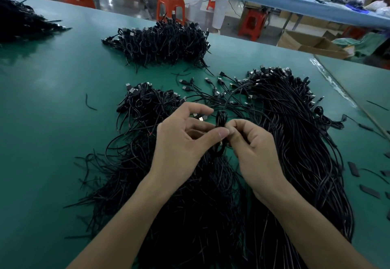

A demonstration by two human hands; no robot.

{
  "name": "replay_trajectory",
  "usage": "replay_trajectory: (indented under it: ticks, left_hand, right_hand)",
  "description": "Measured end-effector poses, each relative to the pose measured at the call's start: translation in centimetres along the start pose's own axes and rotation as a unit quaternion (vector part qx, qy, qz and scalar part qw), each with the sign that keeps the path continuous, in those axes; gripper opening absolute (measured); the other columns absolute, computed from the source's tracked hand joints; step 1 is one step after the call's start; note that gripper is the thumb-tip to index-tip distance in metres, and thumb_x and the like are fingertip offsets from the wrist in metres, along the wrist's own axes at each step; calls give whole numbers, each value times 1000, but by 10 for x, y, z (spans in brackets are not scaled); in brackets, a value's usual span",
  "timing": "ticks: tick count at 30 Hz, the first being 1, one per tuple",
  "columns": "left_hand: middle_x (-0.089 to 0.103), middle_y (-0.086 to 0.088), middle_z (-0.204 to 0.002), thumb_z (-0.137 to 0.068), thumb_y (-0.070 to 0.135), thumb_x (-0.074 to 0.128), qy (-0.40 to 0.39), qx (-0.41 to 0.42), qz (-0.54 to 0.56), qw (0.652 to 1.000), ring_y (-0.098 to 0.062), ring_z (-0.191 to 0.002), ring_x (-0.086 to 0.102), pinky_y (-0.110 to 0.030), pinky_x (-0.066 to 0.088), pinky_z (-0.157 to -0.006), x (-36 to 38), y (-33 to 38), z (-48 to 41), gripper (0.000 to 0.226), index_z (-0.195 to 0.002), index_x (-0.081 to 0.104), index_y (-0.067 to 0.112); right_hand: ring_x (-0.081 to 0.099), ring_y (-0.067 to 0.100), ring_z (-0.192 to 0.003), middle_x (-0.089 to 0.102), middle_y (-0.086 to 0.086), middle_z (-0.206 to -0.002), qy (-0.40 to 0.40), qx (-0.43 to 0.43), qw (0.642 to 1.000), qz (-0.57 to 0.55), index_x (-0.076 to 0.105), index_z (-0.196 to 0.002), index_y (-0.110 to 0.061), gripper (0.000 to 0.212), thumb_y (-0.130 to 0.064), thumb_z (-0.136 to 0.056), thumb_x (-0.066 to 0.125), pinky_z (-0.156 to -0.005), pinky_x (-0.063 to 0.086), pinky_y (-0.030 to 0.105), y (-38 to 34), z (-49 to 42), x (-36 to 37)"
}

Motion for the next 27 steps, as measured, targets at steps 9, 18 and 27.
replay_trajectory:
  ticks: [9, 18, 27]
  left_hand:
    - [73, 9, -81, -76, 24, 85, 39, 42, -14, 998, -10, -71, 70, -22, 56, -62, 2, 5, 4, 24, -91, 68, 34]
    - [69, 7, -70, -82, 11, 80, 19, 41, 66, 997, -8, -62, 65, -18, 51, -60, 4, 4, 2, 17, -80, 66, 21]
    - [70, 11, -78, -76, 15, 83, 34, 36, 105, 993, -3, -69, 65, -17, 52, -65, -3, 10, 0, 28, -96, 65, 23]
  right_hand:
    - [57, -3, -65, 63, -18, -68, 38, -28, 999, 19, 65, -86, -20, 20, -13, -101, 54, -63, 48, 16, -7, -1, -2]
    - [48, -2, -54, 57, -22, -60, 16, -62, 996, 55, 62, -83, -23, 24, -10, -101, 54, -54, 39, 10, -19, -3, 2]
    - [40, 4, -55, 53, -17, -63, -21, -80, 994, 68, 61, -80, -23, 24, -15, -102, 53, -49, 36, 24, -32, -3, 1]
Point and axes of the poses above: each hand's wrist, its own z-axis away from the middle knuckle, its own x-axis out of the palm, y = z × x, the point moved 7 cm from there along -z, towards the middle knuckle
